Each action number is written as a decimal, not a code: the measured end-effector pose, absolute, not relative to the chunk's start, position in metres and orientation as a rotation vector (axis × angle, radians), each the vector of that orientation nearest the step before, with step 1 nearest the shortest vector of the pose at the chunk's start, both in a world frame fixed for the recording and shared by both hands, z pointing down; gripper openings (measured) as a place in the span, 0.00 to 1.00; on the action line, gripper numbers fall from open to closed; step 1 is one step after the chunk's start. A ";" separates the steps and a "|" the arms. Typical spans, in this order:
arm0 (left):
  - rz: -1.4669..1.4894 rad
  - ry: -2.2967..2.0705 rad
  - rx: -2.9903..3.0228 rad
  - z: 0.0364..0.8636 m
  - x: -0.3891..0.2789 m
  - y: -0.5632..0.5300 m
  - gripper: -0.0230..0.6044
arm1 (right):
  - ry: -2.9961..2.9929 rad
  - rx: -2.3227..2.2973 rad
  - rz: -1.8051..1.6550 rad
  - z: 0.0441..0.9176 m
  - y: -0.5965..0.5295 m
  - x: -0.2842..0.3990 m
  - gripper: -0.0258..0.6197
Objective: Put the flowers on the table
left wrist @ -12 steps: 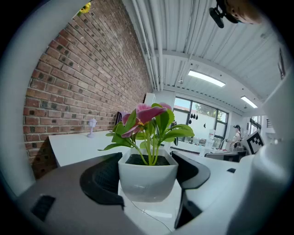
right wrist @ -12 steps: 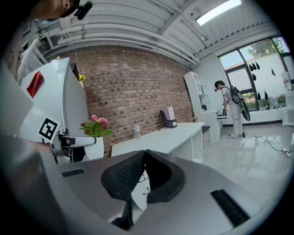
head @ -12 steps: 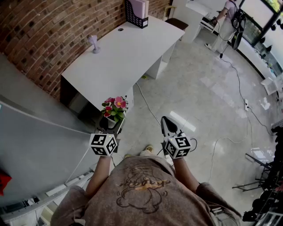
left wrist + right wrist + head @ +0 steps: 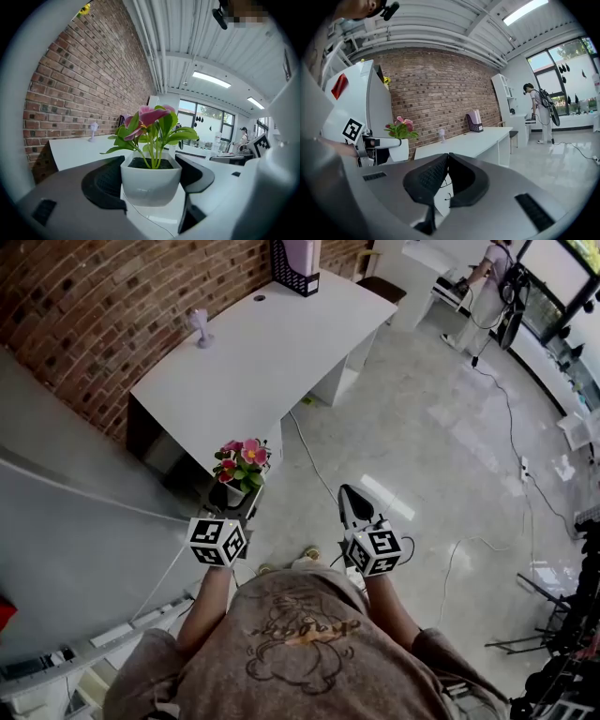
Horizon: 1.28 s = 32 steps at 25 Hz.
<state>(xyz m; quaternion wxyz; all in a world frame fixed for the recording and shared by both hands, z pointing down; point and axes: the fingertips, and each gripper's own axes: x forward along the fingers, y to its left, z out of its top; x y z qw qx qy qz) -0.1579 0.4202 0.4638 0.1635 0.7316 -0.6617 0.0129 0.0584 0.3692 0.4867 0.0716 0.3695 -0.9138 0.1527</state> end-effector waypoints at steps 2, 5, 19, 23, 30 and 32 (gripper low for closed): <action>0.037 -1.894 2.088 0.464 -0.154 0.414 0.59 | -2.749 1.105 0.442 0.486 0.362 0.062 0.05; 0.027 -1.913 2.084 0.462 -0.146 0.404 0.59 | -2.736 1.099 0.439 0.489 0.350 0.071 0.04; 0.012 -1.936 2.109 0.457 -0.121 0.350 0.59 | -2.738 1.088 0.458 0.504 0.300 0.099 0.05; 0.002 -1.925 2.132 0.457 -0.119 0.320 0.59 | -2.738 1.105 0.464 0.507 0.278 0.101 0.05; -0.010 -1.910 2.156 0.457 -0.126 0.261 0.59 | -2.742 1.120 0.493 0.507 0.228 0.093 0.05; -0.012 -1.904 2.160 0.459 -0.128 0.243 0.59 | -2.738 1.128 0.498 0.509 0.212 0.093 0.05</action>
